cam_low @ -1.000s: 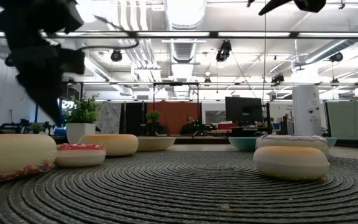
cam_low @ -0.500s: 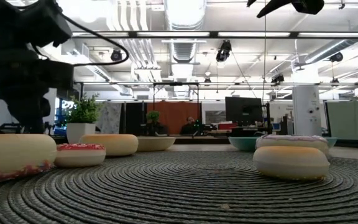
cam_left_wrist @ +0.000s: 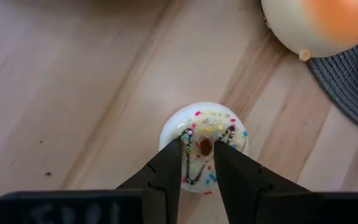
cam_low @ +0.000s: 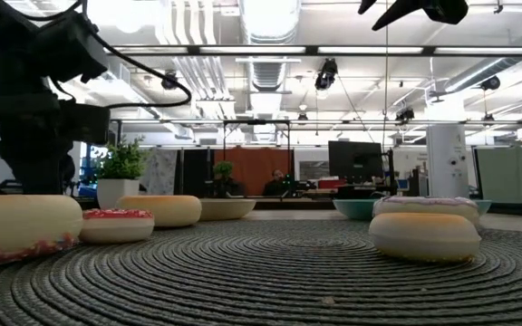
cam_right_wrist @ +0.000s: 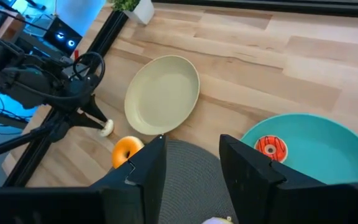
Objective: Pick & Place donuts
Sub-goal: Put the small white donut on the green plate
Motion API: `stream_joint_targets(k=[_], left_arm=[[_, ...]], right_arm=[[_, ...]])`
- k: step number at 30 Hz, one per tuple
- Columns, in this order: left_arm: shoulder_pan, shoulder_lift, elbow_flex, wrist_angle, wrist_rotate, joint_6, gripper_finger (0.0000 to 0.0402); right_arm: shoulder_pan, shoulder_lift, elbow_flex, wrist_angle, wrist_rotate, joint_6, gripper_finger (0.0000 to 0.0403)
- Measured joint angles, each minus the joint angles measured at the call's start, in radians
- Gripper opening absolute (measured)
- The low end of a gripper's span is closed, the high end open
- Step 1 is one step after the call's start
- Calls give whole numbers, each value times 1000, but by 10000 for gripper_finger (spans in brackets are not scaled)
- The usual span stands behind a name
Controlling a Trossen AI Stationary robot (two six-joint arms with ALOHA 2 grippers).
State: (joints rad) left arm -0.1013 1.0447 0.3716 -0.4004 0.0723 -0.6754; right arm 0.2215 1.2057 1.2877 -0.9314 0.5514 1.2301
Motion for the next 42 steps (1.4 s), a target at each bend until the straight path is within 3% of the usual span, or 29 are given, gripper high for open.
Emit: stream_joint_targets(k=[12, 24, 42], left_arm=[[0, -20, 110, -78, -8, 115, 78], [-17, 17, 83, -36, -13, 238, 78], [-37, 187, 88, 62, -63, 206, 78]], right_arm=[[-5, -1, 0, -1, -4, -4, 139], [-6, -2, 0, -8, -6, -11, 142], [-7, -2, 0, -8, -2, -8, 135]])
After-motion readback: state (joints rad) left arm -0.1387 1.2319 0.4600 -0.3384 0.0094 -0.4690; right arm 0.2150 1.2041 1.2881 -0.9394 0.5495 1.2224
